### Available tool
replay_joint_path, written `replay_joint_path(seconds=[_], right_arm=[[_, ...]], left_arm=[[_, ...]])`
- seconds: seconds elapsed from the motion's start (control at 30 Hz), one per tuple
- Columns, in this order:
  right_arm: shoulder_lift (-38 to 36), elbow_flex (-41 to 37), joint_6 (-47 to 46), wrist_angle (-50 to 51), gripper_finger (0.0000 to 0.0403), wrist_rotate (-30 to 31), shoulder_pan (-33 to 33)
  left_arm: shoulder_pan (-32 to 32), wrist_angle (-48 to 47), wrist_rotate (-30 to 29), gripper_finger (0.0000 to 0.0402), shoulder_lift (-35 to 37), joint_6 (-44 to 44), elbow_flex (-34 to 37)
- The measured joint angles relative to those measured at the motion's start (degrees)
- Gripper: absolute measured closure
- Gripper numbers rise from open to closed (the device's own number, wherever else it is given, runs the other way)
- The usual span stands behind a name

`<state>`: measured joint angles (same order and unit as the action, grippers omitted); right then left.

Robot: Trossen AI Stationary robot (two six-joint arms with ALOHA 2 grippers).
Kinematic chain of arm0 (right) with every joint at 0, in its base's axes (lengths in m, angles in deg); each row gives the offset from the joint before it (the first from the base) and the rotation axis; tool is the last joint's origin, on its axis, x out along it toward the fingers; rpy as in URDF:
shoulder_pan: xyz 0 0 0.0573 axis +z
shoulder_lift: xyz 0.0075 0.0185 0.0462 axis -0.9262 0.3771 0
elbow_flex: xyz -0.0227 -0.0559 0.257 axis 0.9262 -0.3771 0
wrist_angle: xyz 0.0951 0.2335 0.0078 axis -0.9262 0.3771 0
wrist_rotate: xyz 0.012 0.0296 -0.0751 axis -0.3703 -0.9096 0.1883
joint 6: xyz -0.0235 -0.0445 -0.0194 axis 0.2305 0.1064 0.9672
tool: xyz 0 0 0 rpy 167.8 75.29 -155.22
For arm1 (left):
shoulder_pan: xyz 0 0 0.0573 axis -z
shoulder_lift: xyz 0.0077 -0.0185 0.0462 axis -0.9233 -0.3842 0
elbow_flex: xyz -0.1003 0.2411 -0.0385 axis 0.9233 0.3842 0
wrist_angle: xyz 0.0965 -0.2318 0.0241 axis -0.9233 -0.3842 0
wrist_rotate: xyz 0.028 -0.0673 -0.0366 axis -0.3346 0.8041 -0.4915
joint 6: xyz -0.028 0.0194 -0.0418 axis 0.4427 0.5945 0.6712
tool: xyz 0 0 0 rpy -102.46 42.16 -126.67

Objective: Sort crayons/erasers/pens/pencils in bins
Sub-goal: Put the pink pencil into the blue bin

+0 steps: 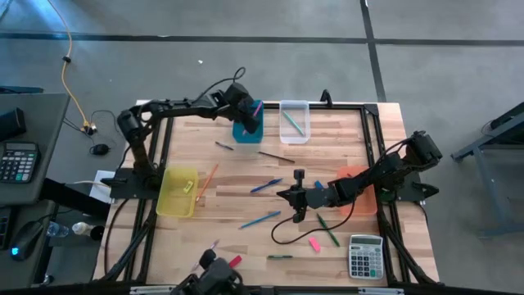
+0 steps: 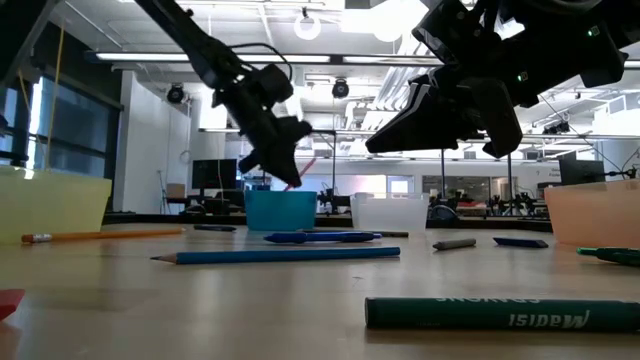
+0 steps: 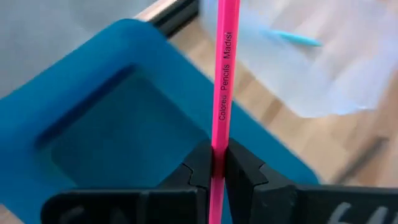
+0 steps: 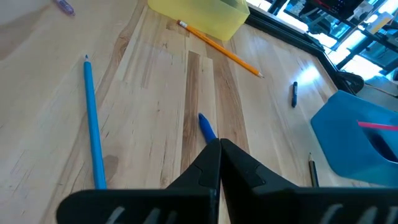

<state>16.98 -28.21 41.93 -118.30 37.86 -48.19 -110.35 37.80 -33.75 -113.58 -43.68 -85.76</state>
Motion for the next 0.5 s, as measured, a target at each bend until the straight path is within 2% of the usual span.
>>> replay_joint_path(seconds=[0.2,0.5], right_arm=[[0.0,0.0,0.0,0.0,0.0403,0.0,0.0],[0.0,0.0,0.0,0.0,0.0403,0.0,0.0]], left_arm=[[-0.6,1.1,-4.9,0.0389,-1.0,0.5,0.0],[-0.8,1.0,-5.1,0.0353,-1.1,0.0,0.0]])
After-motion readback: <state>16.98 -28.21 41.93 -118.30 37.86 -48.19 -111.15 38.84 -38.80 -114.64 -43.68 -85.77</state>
